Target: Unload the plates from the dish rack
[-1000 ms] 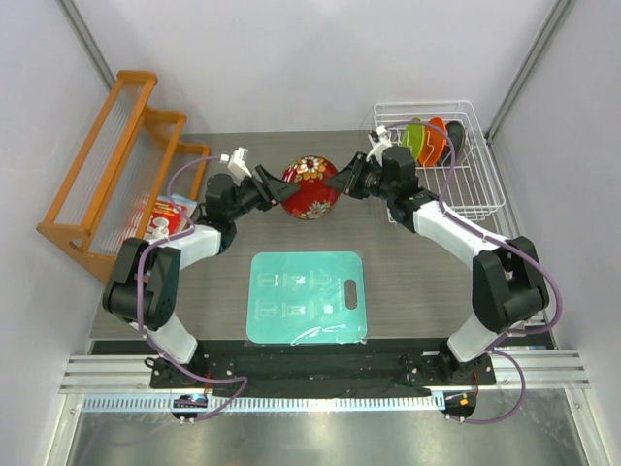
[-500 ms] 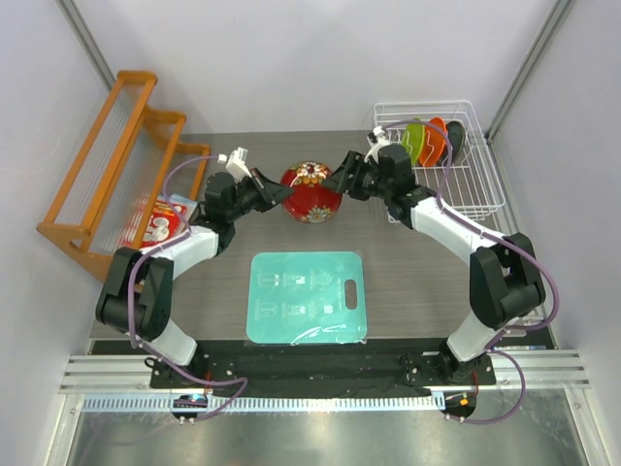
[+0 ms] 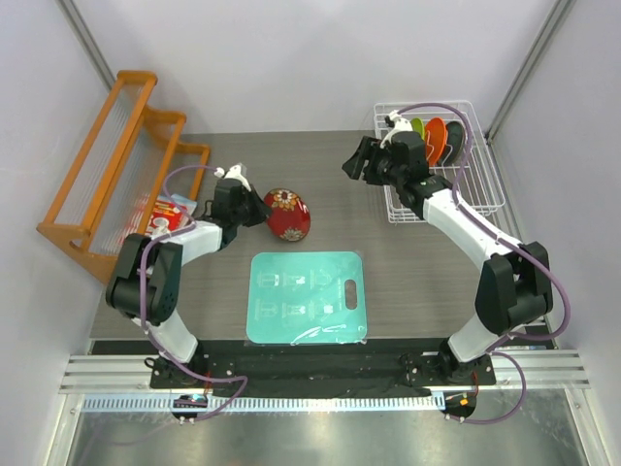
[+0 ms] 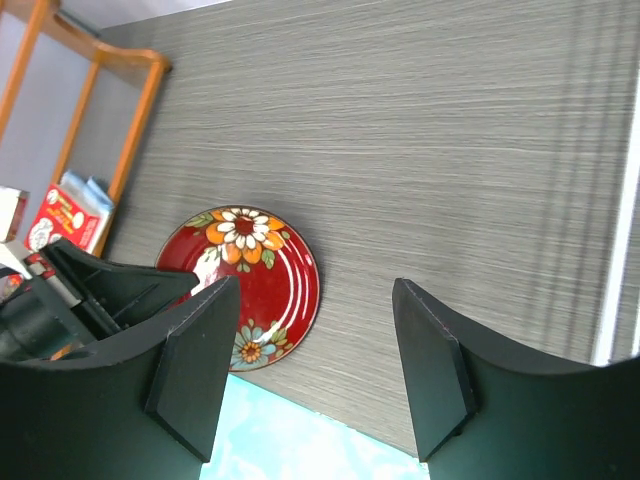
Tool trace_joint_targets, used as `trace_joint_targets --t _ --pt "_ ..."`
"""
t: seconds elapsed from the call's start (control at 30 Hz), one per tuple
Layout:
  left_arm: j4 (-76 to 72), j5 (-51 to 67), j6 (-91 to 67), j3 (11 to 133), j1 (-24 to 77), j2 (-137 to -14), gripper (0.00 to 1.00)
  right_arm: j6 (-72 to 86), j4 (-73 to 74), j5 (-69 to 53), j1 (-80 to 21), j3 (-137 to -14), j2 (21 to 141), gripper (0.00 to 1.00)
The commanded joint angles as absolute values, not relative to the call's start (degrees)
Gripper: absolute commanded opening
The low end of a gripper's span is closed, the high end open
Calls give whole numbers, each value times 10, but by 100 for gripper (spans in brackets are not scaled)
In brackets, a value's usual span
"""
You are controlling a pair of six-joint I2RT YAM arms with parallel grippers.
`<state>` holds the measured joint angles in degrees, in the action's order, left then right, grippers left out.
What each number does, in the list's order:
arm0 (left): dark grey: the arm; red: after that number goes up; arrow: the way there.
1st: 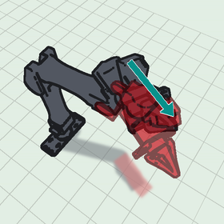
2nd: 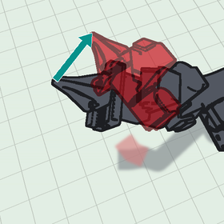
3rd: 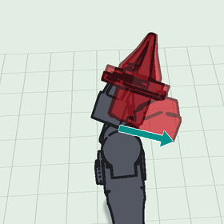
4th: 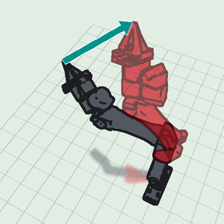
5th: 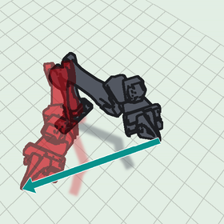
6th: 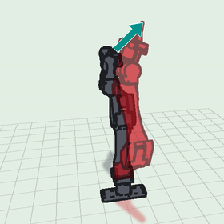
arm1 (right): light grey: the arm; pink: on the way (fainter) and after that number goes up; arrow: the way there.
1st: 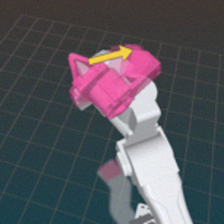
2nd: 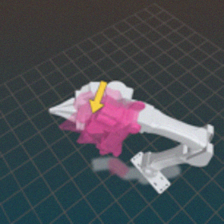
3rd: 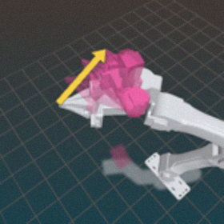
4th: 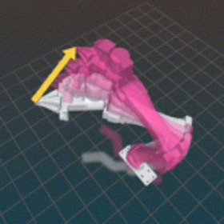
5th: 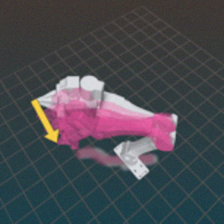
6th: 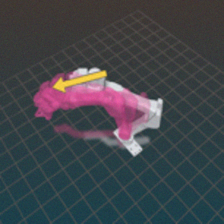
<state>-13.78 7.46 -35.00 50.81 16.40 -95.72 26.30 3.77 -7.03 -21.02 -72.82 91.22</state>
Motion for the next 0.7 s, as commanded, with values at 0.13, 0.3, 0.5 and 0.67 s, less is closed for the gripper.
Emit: trace_joint_targets --t 0.13,0.3,0.5,0.67 --pt "-176 43 -342 538 154 -999 0 243 44 -65 -187 -741 886 68" --pt "-107 14 -338 566 152 -1022 22 234 44 -44 -171 -735 889 68" --pt "-79 -18 -329 562 152 -1017 29 204 69 -3 -142 -763 917 68" --pt "-68 -23 -325 562 152 -1016 44 171 95 44 -132 -783 926 70"
